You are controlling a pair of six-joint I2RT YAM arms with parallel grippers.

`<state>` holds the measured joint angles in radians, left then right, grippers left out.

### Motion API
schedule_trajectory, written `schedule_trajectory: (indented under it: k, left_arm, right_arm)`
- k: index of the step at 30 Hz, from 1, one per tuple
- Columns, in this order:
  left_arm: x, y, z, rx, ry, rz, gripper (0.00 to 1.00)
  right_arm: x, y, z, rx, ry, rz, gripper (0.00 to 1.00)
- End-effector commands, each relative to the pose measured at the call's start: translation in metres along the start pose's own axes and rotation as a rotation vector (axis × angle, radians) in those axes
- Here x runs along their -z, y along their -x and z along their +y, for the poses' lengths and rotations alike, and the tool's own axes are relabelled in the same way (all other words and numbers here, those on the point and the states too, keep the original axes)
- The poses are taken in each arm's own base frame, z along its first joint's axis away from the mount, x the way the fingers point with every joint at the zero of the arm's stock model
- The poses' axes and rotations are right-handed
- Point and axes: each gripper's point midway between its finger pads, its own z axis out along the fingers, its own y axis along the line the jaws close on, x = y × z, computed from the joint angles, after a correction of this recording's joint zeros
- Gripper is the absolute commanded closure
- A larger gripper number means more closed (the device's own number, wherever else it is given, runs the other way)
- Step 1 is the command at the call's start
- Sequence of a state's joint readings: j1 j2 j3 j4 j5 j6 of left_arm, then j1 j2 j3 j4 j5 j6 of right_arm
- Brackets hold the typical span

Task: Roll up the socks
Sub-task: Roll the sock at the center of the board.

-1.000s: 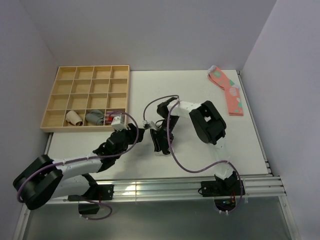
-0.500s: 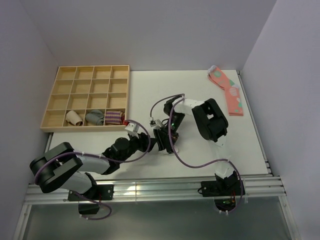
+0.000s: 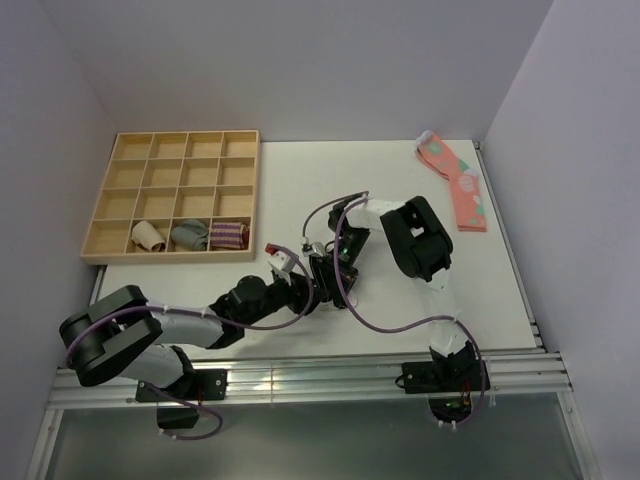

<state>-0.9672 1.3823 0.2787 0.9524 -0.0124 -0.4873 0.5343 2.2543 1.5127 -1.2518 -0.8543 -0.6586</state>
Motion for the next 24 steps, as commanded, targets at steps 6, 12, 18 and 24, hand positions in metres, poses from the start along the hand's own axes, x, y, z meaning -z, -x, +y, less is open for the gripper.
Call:
schedule_trajectory:
  k: [6,12,18,24]
  left_arm:
    - [-0.022,-0.014,-0.023,-0.082,-0.108,0.072,0.44]
    - [-0.036,-0.030,-0.021,-0.092,-0.111,0.109,0.47]
    - [-0.047,-0.046,-0.012,-0.085,-0.091,0.131,0.49]
    - [-0.051,-0.054,-0.011,-0.082,-0.095,0.150,0.52]
  right_arm:
    - [0.004,0.000,-0.009,-0.054,-0.012,0.009,0.88]
    - [0.006,-0.002,-0.009,-0.070,0.008,0.012,0.88]
    - [0.010,-0.001,-0.008,-0.069,0.016,0.009,0.88]
    - [0.016,0.002,-0.004,-0.065,0.021,0.000,0.88]
